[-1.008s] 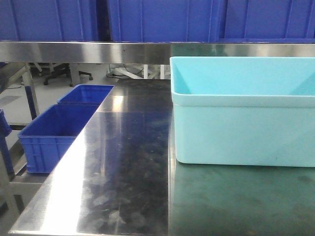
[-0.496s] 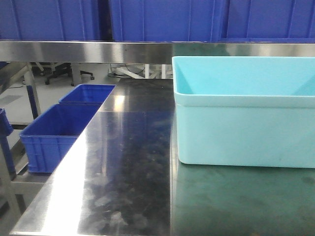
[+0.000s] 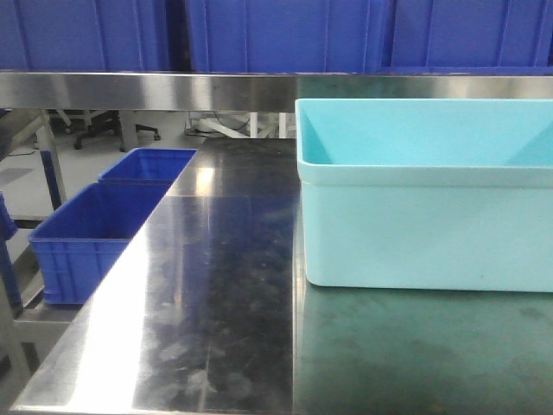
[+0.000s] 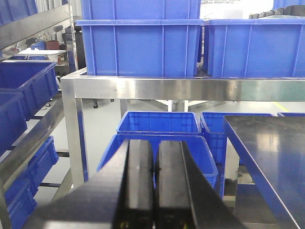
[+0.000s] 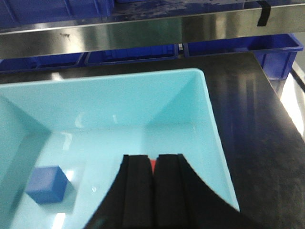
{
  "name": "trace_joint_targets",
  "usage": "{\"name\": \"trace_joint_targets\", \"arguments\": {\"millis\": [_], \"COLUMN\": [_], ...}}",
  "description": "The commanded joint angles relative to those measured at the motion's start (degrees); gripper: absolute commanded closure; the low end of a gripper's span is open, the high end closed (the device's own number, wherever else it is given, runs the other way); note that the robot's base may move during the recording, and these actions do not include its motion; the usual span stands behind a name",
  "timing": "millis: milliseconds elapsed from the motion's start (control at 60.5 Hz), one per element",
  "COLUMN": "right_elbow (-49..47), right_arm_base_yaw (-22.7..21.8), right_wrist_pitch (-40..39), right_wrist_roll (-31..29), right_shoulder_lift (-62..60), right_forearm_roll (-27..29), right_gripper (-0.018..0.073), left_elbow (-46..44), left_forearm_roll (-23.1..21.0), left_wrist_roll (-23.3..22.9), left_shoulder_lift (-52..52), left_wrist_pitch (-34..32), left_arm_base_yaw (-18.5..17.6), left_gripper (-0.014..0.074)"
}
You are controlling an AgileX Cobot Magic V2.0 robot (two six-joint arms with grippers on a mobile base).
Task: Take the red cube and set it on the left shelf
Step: 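Lower the open right gripper around the red cube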
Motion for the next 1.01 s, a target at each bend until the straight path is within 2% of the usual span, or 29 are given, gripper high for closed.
{"name": "trace_joint_targets", "arguments": {"millis": [0,99,215,297,397,479,677,991], "right_elbow": [-7.79,-13.47,-19.14,-21.99,-24.08,-25.07,-25.18,-25.18], "right_arm_base_yaw": [-0.27,-0.02,0.04,0.04,0.04,0.04,0.23,3.01], "right_wrist_pitch": [-0.14,5.74,11.93,14.77,17.31,19.13,20.13,20.22], "right_wrist_roll": [-0.14,-0.14,-0.14,-0.14,-0.14,-0.14,-0.14,-0.14], "right_shoulder_lift": [4.31,9.4,14.3,17.02,20.06,22.5,26.78,31.94], "right_forearm_roll": [2.08,3.52,4.0,4.0,4.04,4.13,4.24,4.24], "right_gripper": [0.0508,0.0488,0.0391,0.0263,0.0055,-0.0031,-0.0034,-0.0034], "left_elbow": [1.41,1.41,1.41,1.41,1.41,1.41,1.41,1.41], "left_forearm_roll": [0.0,0.0,0.0,0.0,0.0,0.0,0.0,0.0], "left_wrist_roll": [0.01,0.01,0.01,0.01,0.01,0.01,0.01,0.01], "left_shoulder_lift": [-0.82,-0.82,-0.82,-0.82,-0.82,-0.82,-0.82,-0.82], "left_wrist_pitch": [-4.88,-4.88,-4.88,-4.88,-4.88,-4.88,-4.88,-4.88], "left_arm_base_yaw": [-0.23,-0.23,-0.23,-0.23,-0.23,-0.23,-0.23,-0.23], "left_gripper": [0.0495,0.0495,0.0495,0.0495,0.0495,0.0495,0.0495,0.0495]}}
